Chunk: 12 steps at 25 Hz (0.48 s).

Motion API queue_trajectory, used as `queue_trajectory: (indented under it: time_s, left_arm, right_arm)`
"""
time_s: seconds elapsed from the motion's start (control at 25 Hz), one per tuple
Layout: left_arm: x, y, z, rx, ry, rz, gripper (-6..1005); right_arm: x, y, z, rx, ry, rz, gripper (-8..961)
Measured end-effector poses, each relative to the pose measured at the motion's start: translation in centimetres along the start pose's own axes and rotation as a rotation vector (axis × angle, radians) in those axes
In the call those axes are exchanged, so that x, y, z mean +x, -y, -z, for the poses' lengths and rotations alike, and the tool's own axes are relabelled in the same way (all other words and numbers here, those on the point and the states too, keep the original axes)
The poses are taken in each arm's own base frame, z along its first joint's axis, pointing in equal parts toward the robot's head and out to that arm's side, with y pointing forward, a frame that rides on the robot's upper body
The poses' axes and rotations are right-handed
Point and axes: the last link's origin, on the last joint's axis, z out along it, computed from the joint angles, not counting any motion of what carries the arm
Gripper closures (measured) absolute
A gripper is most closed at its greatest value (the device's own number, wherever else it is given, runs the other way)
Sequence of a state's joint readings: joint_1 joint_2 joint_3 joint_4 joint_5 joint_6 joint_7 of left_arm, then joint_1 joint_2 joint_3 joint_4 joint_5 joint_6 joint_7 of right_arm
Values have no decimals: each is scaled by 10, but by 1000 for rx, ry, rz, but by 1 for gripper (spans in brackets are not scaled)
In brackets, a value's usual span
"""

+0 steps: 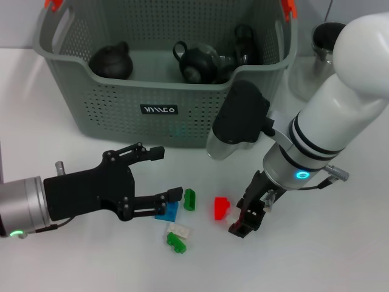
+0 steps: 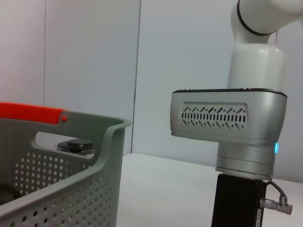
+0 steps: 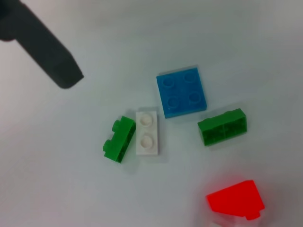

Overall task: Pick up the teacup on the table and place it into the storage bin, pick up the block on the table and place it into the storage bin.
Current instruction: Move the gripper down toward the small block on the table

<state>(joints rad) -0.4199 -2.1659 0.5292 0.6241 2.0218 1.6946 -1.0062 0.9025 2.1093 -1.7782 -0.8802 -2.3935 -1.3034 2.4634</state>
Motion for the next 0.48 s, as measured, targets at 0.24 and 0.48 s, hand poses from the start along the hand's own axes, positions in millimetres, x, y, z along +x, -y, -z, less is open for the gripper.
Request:
queue_trajectory:
  time_s: [0.24, 0.48]
  left_arm:
    - [0, 1, 0, 6, 4, -2, 139]
    - [-1, 2, 0, 10, 7, -1, 139]
  right_arm:
    - [-1, -1, -1, 3, -3, 10, 378]
    - [-2, -2, -2, 7, -9, 19, 427]
